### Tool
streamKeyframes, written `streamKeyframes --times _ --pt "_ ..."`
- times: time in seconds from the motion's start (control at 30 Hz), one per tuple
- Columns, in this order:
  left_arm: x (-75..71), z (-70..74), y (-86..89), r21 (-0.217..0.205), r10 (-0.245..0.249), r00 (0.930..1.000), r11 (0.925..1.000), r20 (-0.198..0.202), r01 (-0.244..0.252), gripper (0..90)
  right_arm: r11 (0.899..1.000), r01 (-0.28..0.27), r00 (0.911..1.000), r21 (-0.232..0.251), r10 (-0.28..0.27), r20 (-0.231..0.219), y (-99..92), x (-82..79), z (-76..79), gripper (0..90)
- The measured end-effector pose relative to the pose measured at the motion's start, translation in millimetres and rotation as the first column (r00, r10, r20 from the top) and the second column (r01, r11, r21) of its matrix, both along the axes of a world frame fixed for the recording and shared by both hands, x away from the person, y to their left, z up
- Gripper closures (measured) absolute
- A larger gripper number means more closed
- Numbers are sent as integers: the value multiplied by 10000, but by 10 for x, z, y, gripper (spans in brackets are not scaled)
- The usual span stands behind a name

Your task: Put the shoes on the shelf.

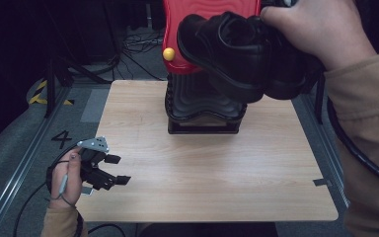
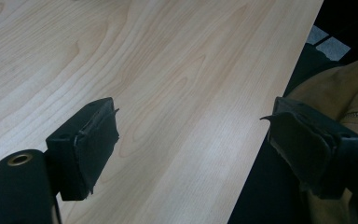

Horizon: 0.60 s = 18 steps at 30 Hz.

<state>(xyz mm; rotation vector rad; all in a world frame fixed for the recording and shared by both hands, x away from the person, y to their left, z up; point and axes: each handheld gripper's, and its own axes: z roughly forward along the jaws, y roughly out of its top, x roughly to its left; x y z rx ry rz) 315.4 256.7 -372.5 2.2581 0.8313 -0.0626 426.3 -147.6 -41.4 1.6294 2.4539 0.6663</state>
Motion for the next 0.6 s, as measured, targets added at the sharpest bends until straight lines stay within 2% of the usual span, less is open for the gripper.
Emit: streamKeyframes --times 0.13,0.27,0.4,0.6 --pt "-46 9 65 -106 152 9999 9998 38 -151 164 9993 359 9988 105 -362 322 57 202 72 826" --pt "-80 6 118 -193 271 9996 9994 41 -271 164 9967 763 9960 286 -775 438 102 411 141 826" --pt "-89 2 151 -224 350 9994 9991 56 -349 164 9943 1049 9918 169 -1058 722 170 562 191 826" --pt "-78 -13 171 -268 357 9994 9990 6 -357 164 9897 1371 9852 419 -1406 981 222 738 233 825"
